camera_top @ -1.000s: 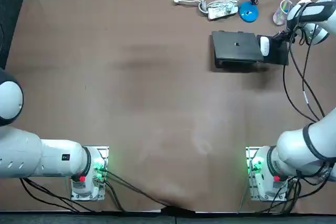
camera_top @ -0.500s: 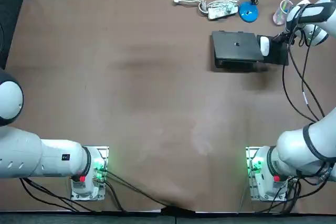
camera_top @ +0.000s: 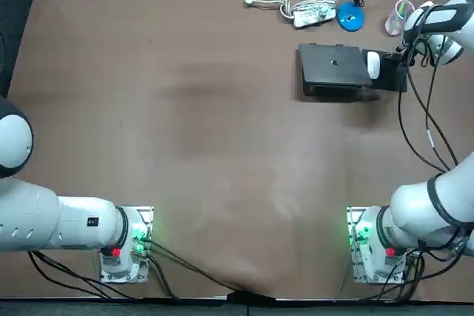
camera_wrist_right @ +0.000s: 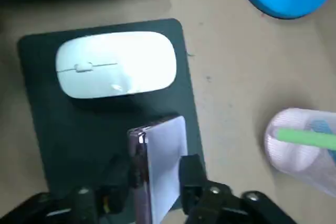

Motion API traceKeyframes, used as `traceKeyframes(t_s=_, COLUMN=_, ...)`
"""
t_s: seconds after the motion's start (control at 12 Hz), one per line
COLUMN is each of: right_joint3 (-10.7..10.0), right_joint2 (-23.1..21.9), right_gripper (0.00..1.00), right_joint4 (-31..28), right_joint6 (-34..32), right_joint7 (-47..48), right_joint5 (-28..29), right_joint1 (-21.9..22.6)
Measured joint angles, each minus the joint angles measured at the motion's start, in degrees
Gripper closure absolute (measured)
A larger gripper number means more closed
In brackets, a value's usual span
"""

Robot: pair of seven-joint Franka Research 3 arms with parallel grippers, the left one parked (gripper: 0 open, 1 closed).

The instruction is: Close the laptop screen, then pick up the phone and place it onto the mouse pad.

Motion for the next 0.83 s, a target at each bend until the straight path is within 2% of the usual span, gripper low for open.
traceKeyframes(t_s=0.33, right_joint3=-0.08, right_joint2=-2.29, right_gripper=0.05, right_joint4=0.12, right_joint6=-5.75, right_joint7=-0.17, right_joint5=0.0, right_joint1=-0.06)
traceKeyframes(t_s=0.42, right_joint3=-0.17, right_joint2=-3.43, right_gripper=0.0, right_joint4=0.29, right_joint6=-7.68, right_joint7=-0.14, right_joint5=0.02, right_joint1=-0.07)
traceKeyframes(t_s=0.5, right_joint3=-0.34, right_joint2=-6.03, right_gripper=0.0, right_joint4=0.89, right_joint6=-12.67, right_joint7=1.08, right_joint5=0.23, right_joint1=-0.1)
traceKeyframes(t_s=0.83, right_joint3=-0.33, right_joint2=-8.96, right_gripper=0.0, right_joint4=6.33, right_joint6=-27.1, right_joint7=10.98, right_joint5=0.26, right_joint1=0.06)
